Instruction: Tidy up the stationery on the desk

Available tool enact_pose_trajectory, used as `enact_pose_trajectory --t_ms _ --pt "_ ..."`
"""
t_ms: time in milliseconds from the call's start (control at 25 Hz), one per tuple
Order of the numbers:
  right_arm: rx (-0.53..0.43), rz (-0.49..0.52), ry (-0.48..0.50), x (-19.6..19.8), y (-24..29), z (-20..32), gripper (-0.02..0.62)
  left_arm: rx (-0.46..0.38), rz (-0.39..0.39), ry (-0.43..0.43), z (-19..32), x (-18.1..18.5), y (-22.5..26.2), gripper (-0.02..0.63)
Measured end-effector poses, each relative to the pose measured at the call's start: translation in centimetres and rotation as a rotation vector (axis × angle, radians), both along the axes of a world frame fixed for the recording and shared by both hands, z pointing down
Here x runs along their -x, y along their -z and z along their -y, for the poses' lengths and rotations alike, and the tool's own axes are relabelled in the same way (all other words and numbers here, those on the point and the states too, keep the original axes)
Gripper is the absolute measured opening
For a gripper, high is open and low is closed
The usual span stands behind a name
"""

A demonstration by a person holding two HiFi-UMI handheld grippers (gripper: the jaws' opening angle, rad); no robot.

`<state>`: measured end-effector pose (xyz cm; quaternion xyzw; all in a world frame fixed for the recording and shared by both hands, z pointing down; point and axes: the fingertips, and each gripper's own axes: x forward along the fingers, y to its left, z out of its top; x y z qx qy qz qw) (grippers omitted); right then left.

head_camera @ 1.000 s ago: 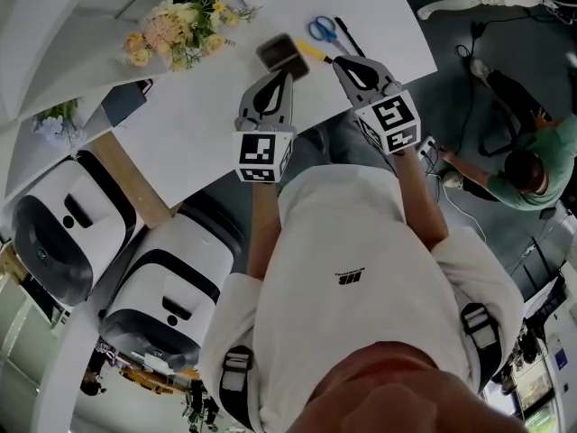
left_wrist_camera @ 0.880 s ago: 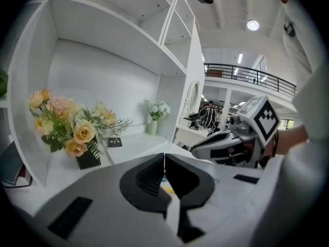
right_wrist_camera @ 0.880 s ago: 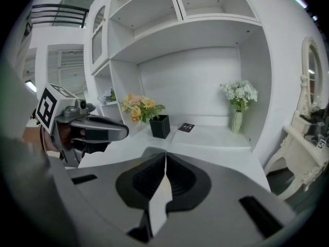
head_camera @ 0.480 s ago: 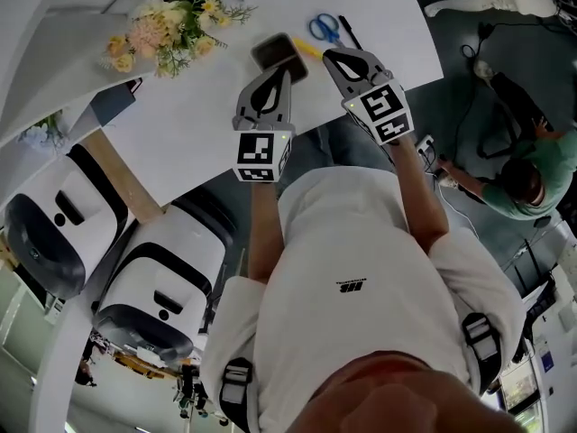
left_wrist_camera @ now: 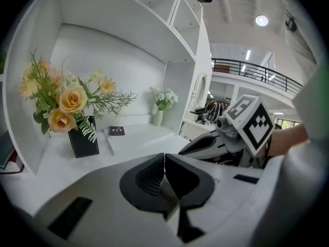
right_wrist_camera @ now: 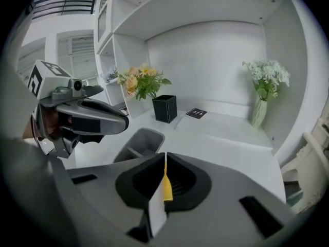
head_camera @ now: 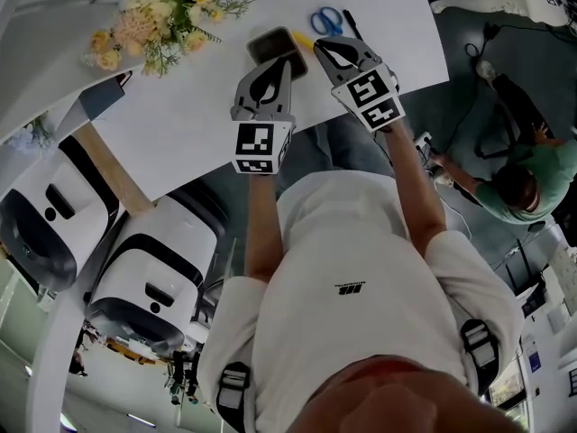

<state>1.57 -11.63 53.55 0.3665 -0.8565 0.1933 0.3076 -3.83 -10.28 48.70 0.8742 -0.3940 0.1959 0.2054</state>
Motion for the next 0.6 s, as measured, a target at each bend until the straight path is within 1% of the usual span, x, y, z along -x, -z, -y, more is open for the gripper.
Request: enact_pose_trajectory --t_ms 240,600 --pt "0.019 -0.083 0.057 0.7 -2.2 0.8 0.0 0.006 0.0 0.005 0.7 -0.4 -0.8 0.0" --pt "0.072 -0.148 0.131 1.6 -5.4 1.2 0.003 0.015 -0.005 0.002 1.1 -0.7 -1.7 0.0"
